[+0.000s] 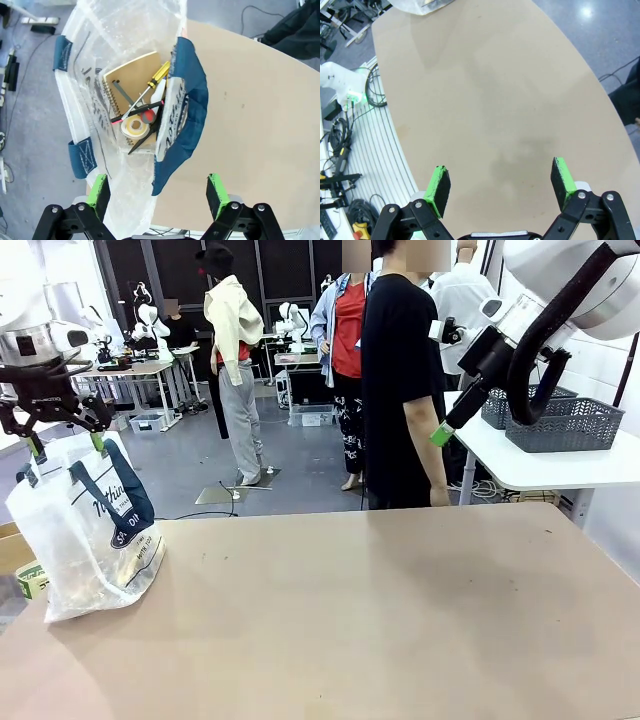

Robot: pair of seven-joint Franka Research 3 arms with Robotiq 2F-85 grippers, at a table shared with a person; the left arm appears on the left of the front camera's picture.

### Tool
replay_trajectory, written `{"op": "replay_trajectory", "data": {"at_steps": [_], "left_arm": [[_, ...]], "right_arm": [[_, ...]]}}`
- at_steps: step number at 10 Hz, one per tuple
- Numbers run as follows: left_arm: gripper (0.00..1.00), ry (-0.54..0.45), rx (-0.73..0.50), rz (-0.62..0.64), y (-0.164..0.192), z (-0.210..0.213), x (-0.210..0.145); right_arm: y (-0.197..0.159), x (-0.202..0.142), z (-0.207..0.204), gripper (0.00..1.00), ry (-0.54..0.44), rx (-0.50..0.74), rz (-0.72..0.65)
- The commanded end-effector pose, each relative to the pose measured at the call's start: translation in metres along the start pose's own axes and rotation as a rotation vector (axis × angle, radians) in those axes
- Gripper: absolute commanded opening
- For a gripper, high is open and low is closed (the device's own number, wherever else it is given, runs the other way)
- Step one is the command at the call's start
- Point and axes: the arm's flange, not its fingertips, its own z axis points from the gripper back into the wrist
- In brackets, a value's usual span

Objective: Transfer purchased items from the store into the shopping bag.
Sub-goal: Move the Reusable shopping bag to the right side of the table.

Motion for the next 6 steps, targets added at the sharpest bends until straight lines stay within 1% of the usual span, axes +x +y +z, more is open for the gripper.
{"op": "replay_trajectory", "data": {"at_steps": [1,2,3,4,5,6], "left_arm": [[1.00,0.009,-0.105,-0.178,-0.004,0.006,-0.008],[1.00,0.013,-0.162,-0.265,-0.010,0.009,-0.011],[1.00,-0.005,-0.201,-0.367,-0.014,0.011,-0.014],[1.00,0.003,-0.267,-0.452,-0.020,0.009,-0.014],[1.00,-0.020,-0.368,-0.549,-0.025,0.008,-0.016],[1.00,-0.101,-0.455,-0.641,-0.027,0.007,-0.017]], "right_arm": [[0.000,0.001,-0.001,1.00,-0.008,-0.007,-0.013],[0.000,0.001,-0.001,1.00,-0.008,-0.007,-0.013],[0.000,0.001,-0.001,1.00,-0.008,-0.007,-0.013],[0.000,0.001,-0.001,1.00,-0.008,-0.007,-0.013],[0.000,0.001,-0.001,1.00,-0.008,-0.007,-0.013],[0.000,0.001,-0.001,1.00,-0.008,-0.007,-0.013]]}}
